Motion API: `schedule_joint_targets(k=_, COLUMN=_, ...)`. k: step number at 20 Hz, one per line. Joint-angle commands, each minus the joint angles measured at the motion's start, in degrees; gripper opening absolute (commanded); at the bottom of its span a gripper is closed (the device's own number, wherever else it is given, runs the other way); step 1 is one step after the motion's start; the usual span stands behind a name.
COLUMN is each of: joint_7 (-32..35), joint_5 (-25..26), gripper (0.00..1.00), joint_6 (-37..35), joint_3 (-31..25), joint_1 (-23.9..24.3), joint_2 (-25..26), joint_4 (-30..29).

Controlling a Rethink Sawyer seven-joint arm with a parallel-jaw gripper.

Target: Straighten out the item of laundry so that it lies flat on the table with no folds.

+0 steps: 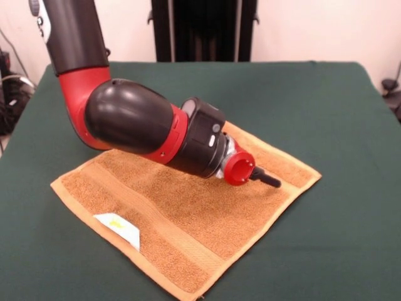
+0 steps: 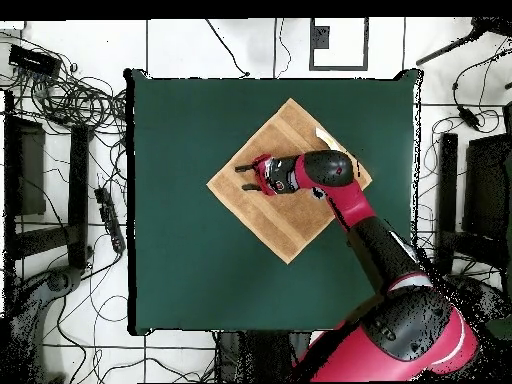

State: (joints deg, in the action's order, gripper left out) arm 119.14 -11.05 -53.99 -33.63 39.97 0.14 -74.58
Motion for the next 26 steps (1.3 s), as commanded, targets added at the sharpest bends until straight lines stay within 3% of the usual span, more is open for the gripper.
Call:
schedule_joint_targets(k=1, joint_7=-4.40, joint_5=0.10, gripper=1.00, joint_6=11.23, joint_3=-5.69, joint_1=-6.61, joint_2=8.55, joint_4=3.26)
schedule_joint_targets(k=14, joint_7=1.13, joint_5=-1.72, gripper=1.00, joint_6=14.03, joint_3=-8.17, joint_1=-7.32, joint_2=5.39, joint_4=-0.48)
schedule_joint_targets(k=26, joint_7=1.08, joint_5=-1.27, gripper=1.00, joint_6=11.90, joint_3=-7.00, joint_1=-7.43, joint_2=6.40, joint_4=1.65)
